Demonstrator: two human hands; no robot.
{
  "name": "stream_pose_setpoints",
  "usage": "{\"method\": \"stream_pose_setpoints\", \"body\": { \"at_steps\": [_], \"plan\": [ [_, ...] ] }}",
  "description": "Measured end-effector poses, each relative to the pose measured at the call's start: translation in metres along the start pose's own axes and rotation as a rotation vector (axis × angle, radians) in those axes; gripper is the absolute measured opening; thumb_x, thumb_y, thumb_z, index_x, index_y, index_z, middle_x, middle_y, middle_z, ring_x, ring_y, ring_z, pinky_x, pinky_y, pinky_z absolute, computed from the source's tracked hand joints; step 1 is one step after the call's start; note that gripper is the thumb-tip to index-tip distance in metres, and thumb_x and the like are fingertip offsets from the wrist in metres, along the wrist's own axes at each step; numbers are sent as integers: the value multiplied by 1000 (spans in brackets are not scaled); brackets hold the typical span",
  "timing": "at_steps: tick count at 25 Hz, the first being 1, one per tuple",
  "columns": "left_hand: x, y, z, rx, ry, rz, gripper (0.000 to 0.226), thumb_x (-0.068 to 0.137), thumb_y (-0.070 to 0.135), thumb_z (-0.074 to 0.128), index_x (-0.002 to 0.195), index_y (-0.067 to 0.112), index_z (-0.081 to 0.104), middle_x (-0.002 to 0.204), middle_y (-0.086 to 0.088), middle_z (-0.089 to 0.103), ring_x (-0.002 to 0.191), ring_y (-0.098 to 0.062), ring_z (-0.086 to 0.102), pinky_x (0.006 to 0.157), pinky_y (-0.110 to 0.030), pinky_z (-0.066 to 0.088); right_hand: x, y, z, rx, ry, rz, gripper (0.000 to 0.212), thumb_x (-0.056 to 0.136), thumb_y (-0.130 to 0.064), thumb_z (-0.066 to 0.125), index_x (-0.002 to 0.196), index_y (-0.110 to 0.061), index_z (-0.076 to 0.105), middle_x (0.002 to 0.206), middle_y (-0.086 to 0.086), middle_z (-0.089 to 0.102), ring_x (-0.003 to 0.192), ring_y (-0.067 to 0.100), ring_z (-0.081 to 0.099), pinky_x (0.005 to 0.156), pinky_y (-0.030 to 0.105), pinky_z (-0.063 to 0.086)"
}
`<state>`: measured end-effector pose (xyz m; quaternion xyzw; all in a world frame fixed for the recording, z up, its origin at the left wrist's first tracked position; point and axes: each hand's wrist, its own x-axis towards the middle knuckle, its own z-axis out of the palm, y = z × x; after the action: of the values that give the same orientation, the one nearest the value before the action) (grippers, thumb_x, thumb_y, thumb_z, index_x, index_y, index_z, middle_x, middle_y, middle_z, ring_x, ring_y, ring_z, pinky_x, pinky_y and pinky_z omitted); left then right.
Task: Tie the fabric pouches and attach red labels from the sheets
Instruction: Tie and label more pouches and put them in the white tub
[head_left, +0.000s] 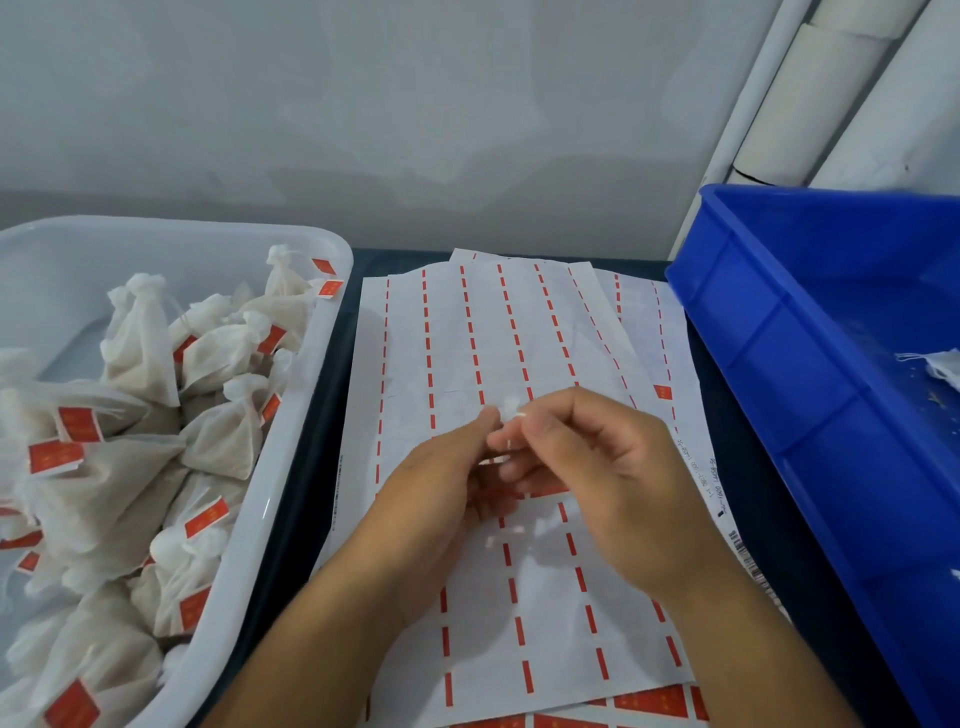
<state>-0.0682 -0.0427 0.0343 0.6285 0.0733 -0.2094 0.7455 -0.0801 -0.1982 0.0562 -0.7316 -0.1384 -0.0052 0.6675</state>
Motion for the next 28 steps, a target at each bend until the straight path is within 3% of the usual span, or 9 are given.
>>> {"method": "stream_pose_setpoints", "body": {
  "at_steps": [3,7,12,16,18,20,23,26,28],
  "plan": [
    [-2,5,-1,-267,-50,-21,44,104,27,46,110,-9,71,92,-16,62,84,-23,58,85,-38,51,-2,3,4,-125,-74,7,19,103,-26,59,99,-19,76,90,-6,77,86,20,75,77,27,61],
    [-3,11,-9,-595,-49,-93,37,95,22,47,109,2,75,102,-11,68,84,-22,59,78,-37,48,-1,5,2,-213,-135,66,18,104,-27,59,93,-24,73,84,-6,74,79,16,73,74,27,60],
    [-5,18,-10,-577,11,-88,18,86,27,58,72,16,60,96,-8,63,80,-21,61,83,-37,48,2,4,2,55,-77,191,12,98,-20,68,91,-18,77,89,4,76,69,13,67,70,25,58],
    [-5,14,-11,-311,72,29,46,101,28,40,56,21,51,90,-5,72,84,-17,71,83,-37,48,6,3,-1,487,77,422,17,87,-13,73,84,-27,81,95,4,78,62,8,60,60,19,55],
    [-5,10,-7,-52,127,42,47,104,31,41,61,17,56,88,2,77,86,-14,73,85,-37,51,8,3,-3,552,152,438,14,80,-15,77,83,-28,81,95,5,77,60,7,59,58,19,54],
    [-6,9,-3,137,140,12,39,104,37,47,80,13,65,91,6,78,90,-13,73,87,-35,56,7,5,-4,400,180,369,17,88,-12,74,86,-29,79,94,7,77,62,8,60,61,20,55],
    [-9,4,-4,556,66,104,26,99,55,52,100,33,67,92,17,71,88,-12,69,75,-28,57,5,5,-5,53,208,153,12,93,-13,72,96,-25,74,89,-1,77,69,9,70,62,19,57],
    [-9,-3,-5,853,34,336,23,95,57,54,93,35,62,95,11,62,84,-12,62,73,-30,57,2,5,-6,-192,127,-32,15,94,-17,73,101,-30,70,94,-14,76,91,11,73,67,24,60],
    [-8,-7,-2,927,-12,441,31,96,58,45,93,34,64,102,13,63,90,-7,62,79,-29,57,0,8,-6,-324,59,-83,15,93,-24,74,102,-35,71,98,-19,73,99,6,70,74,18,55]
  ]
}}
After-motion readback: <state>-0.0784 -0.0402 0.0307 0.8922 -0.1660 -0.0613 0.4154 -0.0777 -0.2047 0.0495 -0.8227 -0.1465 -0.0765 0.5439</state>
